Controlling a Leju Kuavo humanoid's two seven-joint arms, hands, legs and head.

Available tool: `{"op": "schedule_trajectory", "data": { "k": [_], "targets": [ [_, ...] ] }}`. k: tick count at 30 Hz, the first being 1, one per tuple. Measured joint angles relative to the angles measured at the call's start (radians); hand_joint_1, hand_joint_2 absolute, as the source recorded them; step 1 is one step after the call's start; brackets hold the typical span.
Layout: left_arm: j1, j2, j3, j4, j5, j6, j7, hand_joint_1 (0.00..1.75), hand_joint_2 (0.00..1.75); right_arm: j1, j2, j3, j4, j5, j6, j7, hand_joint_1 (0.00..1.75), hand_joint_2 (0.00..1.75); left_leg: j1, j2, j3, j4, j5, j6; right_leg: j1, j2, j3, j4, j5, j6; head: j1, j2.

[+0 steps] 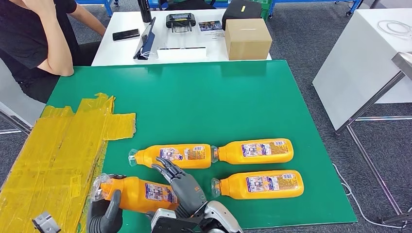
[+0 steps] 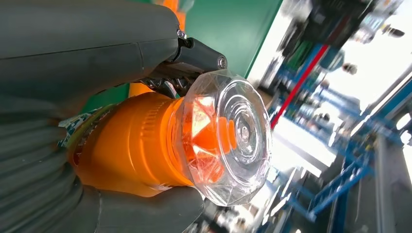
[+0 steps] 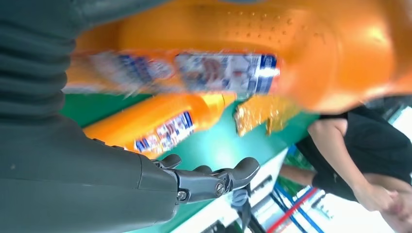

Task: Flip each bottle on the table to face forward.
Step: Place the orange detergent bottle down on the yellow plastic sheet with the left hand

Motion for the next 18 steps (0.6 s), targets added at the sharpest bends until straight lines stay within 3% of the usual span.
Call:
{"op": "schedule_trajectory", "data": {
  "k": [4, 13, 18],
  "targets": [
    [0.002, 0.000, 0.010, -0.063, -0.099, 0.107, -0.078, 1.75, 1.75, 0.004, -0.010, 0.002, -0.050, 0.013, -0.023, 0.000, 0.00, 0.00, 0.000, 0.000, 0.000, 0.000, 0.000, 0.000, 0.000, 0.000, 0.000, 0.000, 0.000, 0.000, 0.000, 0.000],
    [0.004, 0.000, 0.036, -0.160, -0.170, 0.145, -0.115, 1.75, 1.75, 0.007, -0.031, 0.010, -0.126, 0.023, -0.036, 0.000, 0.00, 0.00, 0.000, 0.000, 0.000, 0.000, 0.000, 0.000, 0.000, 0.000, 0.000, 0.000, 0.000, 0.000, 0.000, 0.000],
    [0.012, 0.000, 0.047, -0.238, -0.382, 0.338, -0.221, 1.75, 1.75, 0.048, -0.061, 0.014, -0.180, 0.023, -0.053, 0.005, 0.00, 0.00, 0.000, -0.001, -0.001, 0.000, 0.000, 0.000, 0.000, -0.002, 0.000, 0.000, 0.000, 0.000, 0.001, 0.000]
  ]
}}
